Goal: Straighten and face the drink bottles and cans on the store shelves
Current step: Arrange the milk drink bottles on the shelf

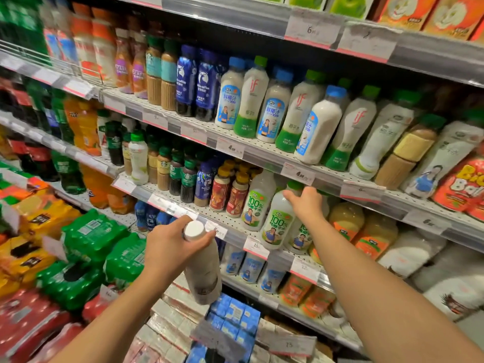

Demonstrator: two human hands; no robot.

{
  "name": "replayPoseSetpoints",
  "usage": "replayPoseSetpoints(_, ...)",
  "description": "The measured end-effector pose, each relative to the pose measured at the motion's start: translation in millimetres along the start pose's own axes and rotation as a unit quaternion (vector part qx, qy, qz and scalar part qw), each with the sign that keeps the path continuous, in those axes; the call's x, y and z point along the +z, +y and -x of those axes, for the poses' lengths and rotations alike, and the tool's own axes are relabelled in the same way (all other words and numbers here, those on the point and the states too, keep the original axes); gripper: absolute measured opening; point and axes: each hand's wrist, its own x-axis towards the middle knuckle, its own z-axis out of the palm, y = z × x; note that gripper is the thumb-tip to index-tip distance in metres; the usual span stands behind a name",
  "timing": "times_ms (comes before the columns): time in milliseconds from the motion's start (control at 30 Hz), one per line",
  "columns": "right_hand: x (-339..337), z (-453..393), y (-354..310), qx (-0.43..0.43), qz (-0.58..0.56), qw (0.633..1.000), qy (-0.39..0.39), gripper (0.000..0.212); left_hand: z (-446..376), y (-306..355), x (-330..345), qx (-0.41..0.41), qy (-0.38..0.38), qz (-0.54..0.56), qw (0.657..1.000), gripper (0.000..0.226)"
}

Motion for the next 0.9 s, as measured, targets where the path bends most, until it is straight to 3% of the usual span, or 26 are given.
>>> replayPoseSetpoints(233, -7.5, 3.5, 2.2, 0.005, 0.004, 1.000, -0.004, 0.032, 2.9, 3.4, 10.2, 0.008, -0.011, -0.018, 1.000, 0.051)
replayPoseSetpoints(367, 10.1, 36.9, 30.8, -0.066, -0.055, 0.991, 0.107, 0.036, 5.9, 5.5, 14.7, 0.010, -0.007, -0.013, 1.000, 0.050)
replayPoseSetpoints(433, 30.2, 63.6, 51.2, -0.053, -0.089, 0.983, 0.149, 0.030, 6.7, 6.7, 16.7, 0.012, -0.003, -0.009, 1.000, 0.048)
replayPoseSetpoints(467, 42.9, 71.8, 59.5, -0.018, -0.091, 0.988, 0.125, 0.029, 6.4, 8.4, 17.7, 0.017, -0.002, -0.008, 1.000, 0.046)
replayPoseSetpoints(600, 95.8, 63.3, 85.0, 0.149, -0.103, 0.983, -0.036, 0.063, 4.5, 13.4, 22.7, 0.033, -0.013, -0.009, 0.999, 0.049)
replayPoseSetpoints(900, 101.9, 36.2, 66.0, 0.183, -0.006, 0.983, -0.011, 0.059, 4.1, 7.5, 31.4, 0.038, -0.042, -0.028, 0.998, 0.055)
